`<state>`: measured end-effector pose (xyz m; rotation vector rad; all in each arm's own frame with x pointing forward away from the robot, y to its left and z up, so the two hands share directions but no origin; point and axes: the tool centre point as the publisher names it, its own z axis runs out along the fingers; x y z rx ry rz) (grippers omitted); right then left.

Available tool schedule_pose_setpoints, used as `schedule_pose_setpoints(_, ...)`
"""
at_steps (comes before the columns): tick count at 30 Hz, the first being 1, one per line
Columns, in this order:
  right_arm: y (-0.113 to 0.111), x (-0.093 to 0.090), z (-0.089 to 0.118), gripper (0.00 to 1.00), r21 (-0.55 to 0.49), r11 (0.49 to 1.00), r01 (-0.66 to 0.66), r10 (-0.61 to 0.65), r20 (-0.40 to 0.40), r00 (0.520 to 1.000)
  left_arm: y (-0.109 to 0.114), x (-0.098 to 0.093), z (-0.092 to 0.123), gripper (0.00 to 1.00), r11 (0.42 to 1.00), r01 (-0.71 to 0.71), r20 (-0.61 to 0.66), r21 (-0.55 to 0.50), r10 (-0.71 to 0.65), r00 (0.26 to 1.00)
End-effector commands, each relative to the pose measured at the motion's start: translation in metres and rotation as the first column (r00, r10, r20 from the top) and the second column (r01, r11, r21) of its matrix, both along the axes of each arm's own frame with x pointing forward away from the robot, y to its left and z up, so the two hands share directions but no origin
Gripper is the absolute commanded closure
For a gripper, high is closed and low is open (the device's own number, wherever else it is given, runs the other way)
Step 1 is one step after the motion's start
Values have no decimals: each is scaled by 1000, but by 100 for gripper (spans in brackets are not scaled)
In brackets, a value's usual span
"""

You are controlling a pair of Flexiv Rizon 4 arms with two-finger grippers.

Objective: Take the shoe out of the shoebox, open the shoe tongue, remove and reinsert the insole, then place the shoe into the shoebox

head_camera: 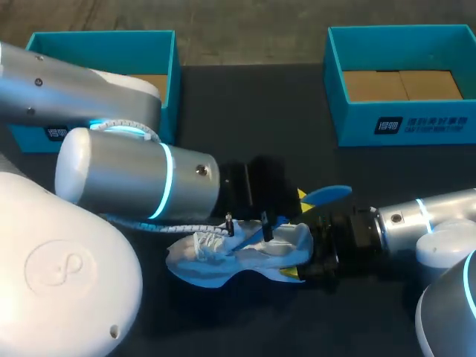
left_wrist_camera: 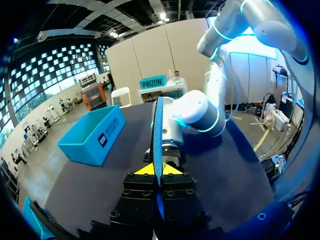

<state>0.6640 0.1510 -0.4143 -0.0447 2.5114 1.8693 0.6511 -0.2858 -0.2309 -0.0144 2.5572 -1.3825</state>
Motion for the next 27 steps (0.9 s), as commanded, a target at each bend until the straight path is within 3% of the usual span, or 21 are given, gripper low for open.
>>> schedule_pose_setpoints(1, 0, -1, 0, 100, -3, 1000, 2, -2, 1, 1000, -5, -7, 6, 100, 996, -80, 14, 27, 80, 997)
schedule_pose_setpoints(13, 0, -1, 0, 100, -3, 1000, 2, -2, 1, 1000, -3, 11, 17, 100, 958, -233, -122, 166, 254, 959)
schedule_pose_setpoints(19, 0, -1, 0, 100, -3, 1000, 2, -2, 1, 1000, 0, 16, 31, 100, 960, -189, -231, 207, 236, 944)
schedule_pose_setpoints(27, 0, -1, 0, 100, -3, 1000, 2, -2, 1, 1000, 2, 30, 58, 100, 988, -79, -379, 135, 126, 917)
